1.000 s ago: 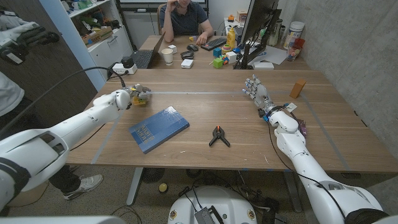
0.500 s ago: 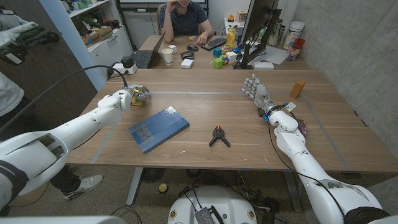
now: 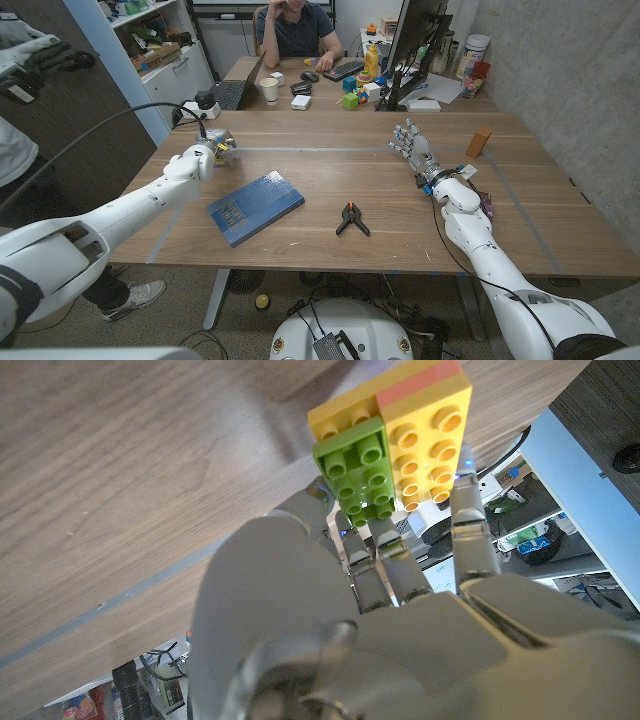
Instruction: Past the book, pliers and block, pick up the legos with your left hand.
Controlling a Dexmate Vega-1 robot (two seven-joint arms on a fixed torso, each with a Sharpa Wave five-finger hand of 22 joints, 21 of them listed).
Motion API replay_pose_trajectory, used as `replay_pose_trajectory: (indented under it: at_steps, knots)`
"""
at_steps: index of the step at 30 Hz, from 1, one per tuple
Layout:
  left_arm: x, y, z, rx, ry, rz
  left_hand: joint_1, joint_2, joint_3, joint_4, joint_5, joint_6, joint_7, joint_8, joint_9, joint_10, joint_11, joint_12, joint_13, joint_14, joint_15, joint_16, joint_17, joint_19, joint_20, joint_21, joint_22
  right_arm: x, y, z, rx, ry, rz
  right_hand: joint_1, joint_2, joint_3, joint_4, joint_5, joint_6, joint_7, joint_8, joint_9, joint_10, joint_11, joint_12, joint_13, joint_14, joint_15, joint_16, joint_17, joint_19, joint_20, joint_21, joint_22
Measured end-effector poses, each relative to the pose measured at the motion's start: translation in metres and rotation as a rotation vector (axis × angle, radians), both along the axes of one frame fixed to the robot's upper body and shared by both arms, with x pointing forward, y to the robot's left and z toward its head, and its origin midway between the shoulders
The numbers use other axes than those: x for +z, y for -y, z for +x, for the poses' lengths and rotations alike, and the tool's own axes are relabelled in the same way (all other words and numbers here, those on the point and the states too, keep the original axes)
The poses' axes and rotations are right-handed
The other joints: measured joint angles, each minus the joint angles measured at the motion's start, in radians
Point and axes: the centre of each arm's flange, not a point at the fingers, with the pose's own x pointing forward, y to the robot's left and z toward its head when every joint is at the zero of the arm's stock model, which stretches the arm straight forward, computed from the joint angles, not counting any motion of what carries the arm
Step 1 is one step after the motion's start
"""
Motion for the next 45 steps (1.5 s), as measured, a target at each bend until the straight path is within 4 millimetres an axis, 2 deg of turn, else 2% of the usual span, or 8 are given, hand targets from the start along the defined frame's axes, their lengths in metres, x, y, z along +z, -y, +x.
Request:
replay_pose_trajectory:
  at_steps: [6,23,28,45]
  knots:
    - [0.004,-0.001,-0.004,0.008,0.024,-0.001,0.002,0.002,0.001,0.003,0.0,0.032,0.01,0.004,0.005,0.031,0.005,0.0,0.0,0.032,-0.004,0.0,-0.005,0.013,0.013,0.027,0.004,0.0,0.0,0.0,0.0,0.001,0.0,0.0,0.0,-0.001,-0.001,0.0,0.002,0.002,0.0,0.0,0.0,0.0,0.0,0.0,0.0,0.0,0.0,0.0,0.0,0.0,0.0,0.0]
    - [0.018,-0.003,-0.018,0.009,0.099,-0.025,0.009,0.009,-0.003,0.008,-0.003,0.052,0.019,0.004,0.005,0.034,0.002,-0.005,0.0,0.042,-0.007,-0.006,-0.005,0.022,0.01,0.041,0.005,0.0,0.0,-0.001,-0.002,0.004,-0.001,0.0,0.0,-0.004,0.003,0.0,0.002,0.002,0.0,0.0,0.0,0.0,0.0,0.0,0.0,0.0,0.0,0.0,0.0,0.0,0.0,-0.002]
    - [0.022,-0.003,-0.022,0.001,0.123,-0.041,0.009,0.009,-0.003,0.016,-0.003,0.057,0.024,0.004,0.005,0.038,0.006,-0.005,0.0,0.046,-0.011,-0.006,-0.005,0.022,0.01,0.048,0.006,-0.001,0.0,0.0,-0.002,0.003,-0.001,0.0,0.0,-0.004,0.003,0.0,0.002,0.002,0.0,0.0,0.0,0.0,0.0,0.0,0.0,0.0,0.0,0.0,0.0,0.0,0.0,-0.002]
    - [0.053,-0.003,-0.052,-0.047,0.254,-0.107,0.016,0.039,-0.007,0.028,-0.007,0.062,0.029,0.0,0.004,0.038,0.006,-0.013,0.0,0.046,-0.011,-0.014,-0.004,0.022,0.01,0.056,0.009,-0.001,0.001,0.0,0.003,0.006,-0.001,0.0,0.0,-0.009,-0.001,0.007,0.005,0.006,0.0,0.0,0.0,0.0,0.0,0.0,0.0,0.0,0.0,0.0,0.004,0.004,0.0,-0.002]
